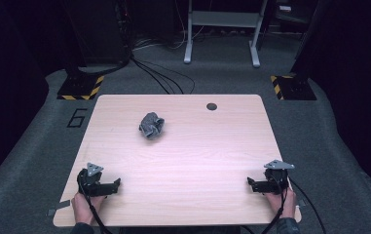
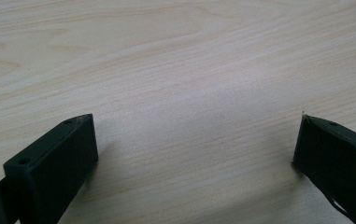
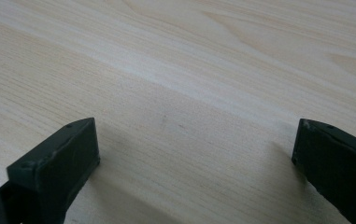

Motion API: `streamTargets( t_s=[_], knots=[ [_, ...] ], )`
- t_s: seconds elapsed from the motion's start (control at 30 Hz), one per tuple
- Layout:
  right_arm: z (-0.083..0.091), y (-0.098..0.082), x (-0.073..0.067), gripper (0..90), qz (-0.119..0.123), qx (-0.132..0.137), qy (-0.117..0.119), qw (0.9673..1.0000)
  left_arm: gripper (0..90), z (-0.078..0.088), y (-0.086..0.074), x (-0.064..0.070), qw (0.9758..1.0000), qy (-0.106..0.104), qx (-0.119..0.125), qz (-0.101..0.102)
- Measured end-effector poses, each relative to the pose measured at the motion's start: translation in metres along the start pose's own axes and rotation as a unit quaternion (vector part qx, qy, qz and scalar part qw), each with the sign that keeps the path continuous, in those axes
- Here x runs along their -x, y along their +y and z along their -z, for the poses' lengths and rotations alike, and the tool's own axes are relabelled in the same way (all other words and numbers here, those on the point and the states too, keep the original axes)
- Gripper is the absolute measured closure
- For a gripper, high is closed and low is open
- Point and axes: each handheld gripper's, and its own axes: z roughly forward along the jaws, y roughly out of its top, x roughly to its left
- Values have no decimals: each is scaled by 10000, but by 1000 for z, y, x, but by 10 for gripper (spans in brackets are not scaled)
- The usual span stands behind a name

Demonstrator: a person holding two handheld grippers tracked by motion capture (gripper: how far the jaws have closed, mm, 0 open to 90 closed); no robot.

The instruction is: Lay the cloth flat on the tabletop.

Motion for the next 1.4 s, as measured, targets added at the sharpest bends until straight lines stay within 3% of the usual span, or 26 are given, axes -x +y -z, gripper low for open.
streamTargets(
  t_s=[0.17, 0.33, 0.43, 0.57, 0.83, 0.9, 1.1, 1.4],
  knots=[
    [0, 0, 0, 11, 19, -8, 16, 10000, 2, 2, 4, -3, 9997, -204, -51, 83],
    [0, 0, 1, 15, -6, 11, 18, 10000, 2, 5, 15, -3, 9996, -274, -89, 38],
    [0, 0, 1, 17, 4, 21, 11, 10000, 2, 6, 23, -3, 9994, -334, -33, 116],
    [0, 0, 0, 17, -23, 7, 16, 10000, 2, 7, 43, 0, 9993, -357, -26, -82],
    [0, 0, 0, 17, -20, 9, 16, 10000, 2, 3, 77, 4, 9985, -506, 1, -221],
    [0, 0, 0, 17, -18, 9, 17, 10000, 2, -1, 93, 8, 9981, -526, 48, -321],
    [0, 0, 0, 18, -22, 9, 16, 10000, 2, -8, 117, 17, 9967, -545, 48, -591],
    [0, 0, 1, 20, 1, 16, 25, 10000, 3, -28, 150, 28, 9943, -680, 4, -826]
  ],
)
